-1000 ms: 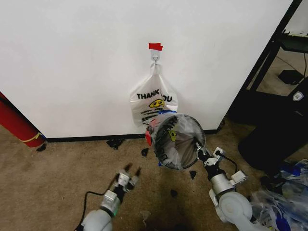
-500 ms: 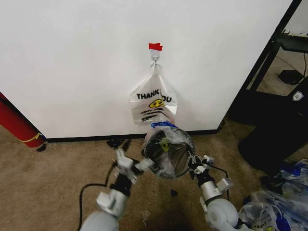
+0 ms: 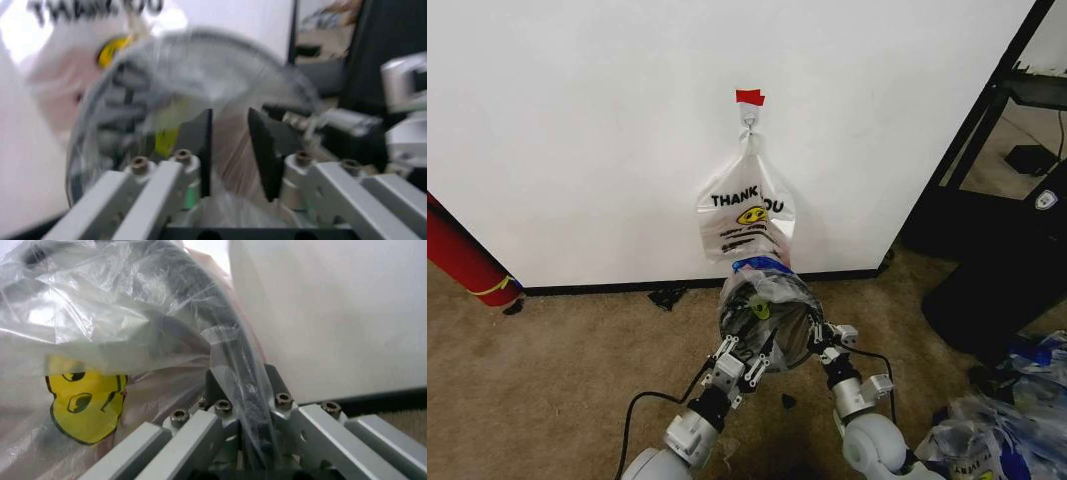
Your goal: Pick up the garbage bag from the wall and place it over the trash bin.
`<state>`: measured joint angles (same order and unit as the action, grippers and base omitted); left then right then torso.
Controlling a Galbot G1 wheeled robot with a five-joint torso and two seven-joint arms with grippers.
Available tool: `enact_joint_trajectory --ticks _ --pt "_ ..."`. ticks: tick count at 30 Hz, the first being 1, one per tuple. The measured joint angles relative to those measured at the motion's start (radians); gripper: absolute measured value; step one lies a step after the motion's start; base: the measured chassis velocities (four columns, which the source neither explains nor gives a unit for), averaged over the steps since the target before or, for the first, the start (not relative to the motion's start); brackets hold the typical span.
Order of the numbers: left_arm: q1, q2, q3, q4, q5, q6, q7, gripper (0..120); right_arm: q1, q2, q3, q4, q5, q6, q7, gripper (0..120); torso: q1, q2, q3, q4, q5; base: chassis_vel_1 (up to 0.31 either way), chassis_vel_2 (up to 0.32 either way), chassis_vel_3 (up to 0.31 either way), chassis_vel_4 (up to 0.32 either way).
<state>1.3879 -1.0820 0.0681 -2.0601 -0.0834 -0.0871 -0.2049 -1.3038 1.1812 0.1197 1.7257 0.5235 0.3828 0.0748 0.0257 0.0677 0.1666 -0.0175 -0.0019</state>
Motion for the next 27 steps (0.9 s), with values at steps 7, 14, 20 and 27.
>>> enact_joint_trajectory --ticks 7,14,20,27 --pt "-0.052 -0.013 0.07 -0.007 -0.112 0.173 -0.146 0 0.008 0.016 -0.02 -0.015 -0.082 0.033 0.0 0 0.0 0.0 0.0 0.0001 0.0 0.0 0.0 0.0 0.0" --pt "-0.118 -0.023 0.127 -0.009 -0.198 0.262 -0.231 0 0.016 0.012 -0.028 -0.016 -0.083 0.035 -0.011 0 0.0 0.0 0.0 0.0 0.0 0.0 0.0 0.0 0.0" --pt "-0.171 -0.004 0.18 -0.038 -0.298 0.328 -0.313 0 0.034 -0.034 -0.035 -0.009 -0.024 0.01 -0.076 0 0.0 0.0 0.0 0.0 0.0001 0.0 0.0 0.0 0.0" --pt "-0.202 -0.043 0.227 -0.068 -0.328 0.384 -0.398 0 0.055 -0.078 -0.053 0.004 0.016 -0.021 -0.114 0 0.0 0.0 0.0 0.0 0.0001 0.0 0.0 0.0 0.0"
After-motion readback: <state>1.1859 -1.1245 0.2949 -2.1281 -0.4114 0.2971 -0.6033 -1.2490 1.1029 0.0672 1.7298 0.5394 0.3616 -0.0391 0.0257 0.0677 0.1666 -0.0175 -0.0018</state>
